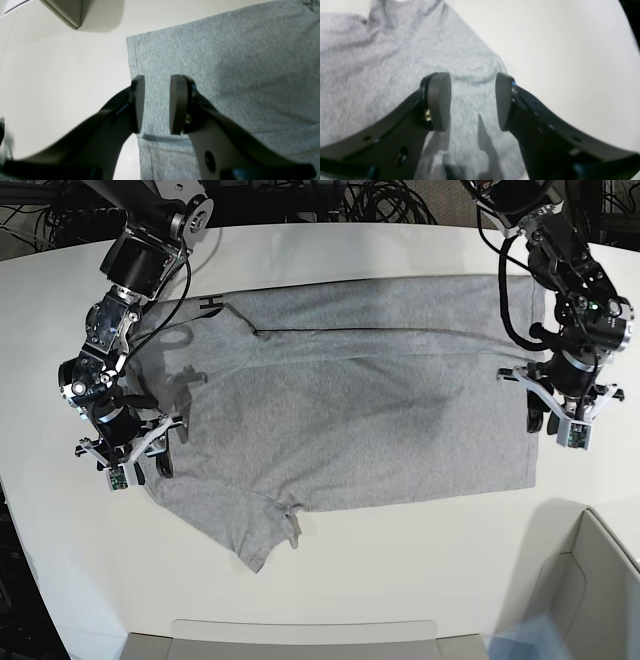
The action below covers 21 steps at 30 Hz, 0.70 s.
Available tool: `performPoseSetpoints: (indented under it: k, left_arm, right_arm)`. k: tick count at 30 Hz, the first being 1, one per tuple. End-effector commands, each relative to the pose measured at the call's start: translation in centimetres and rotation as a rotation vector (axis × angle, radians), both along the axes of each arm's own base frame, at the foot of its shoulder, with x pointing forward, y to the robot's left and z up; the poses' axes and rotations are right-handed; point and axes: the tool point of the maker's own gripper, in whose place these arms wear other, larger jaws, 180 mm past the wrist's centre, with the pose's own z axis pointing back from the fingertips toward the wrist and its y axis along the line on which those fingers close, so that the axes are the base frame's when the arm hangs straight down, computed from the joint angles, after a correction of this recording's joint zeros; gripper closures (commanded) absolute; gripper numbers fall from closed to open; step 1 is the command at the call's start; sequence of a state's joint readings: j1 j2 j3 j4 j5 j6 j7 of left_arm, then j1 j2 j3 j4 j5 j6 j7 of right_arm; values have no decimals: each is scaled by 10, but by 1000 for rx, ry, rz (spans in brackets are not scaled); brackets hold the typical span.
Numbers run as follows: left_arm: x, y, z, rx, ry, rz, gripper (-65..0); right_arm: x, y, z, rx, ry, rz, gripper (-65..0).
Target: Fold the T-shirt properly
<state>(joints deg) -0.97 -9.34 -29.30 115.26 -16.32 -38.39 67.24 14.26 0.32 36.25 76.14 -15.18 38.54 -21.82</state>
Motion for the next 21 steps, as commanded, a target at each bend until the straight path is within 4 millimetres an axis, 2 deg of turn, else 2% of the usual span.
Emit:
performPoseSetpoints:
  k: [1, 6, 10, 15, 21]
  left_arm:
    - [5, 2, 13, 10, -51, 1, -165]
    - [5, 3, 14, 10, -51, 4, -165]
    - [5, 3, 13, 10, -49, 4, -165]
    - [5, 3, 13, 10, -49, 4, -165]
    - [4, 3, 13, 10, -46, 4, -165]
  right_arm:
    - [14, -4, 21, 9, -68, -12, -291]
    - [23, 0, 8, 49, -31, -4, -291]
    - [22, -3, -20, 85, 50, -7, -291]
    - [8, -8, -46, 93, 122, -12, -291]
    - [-13, -10, -68, 89, 176, -16, -291]
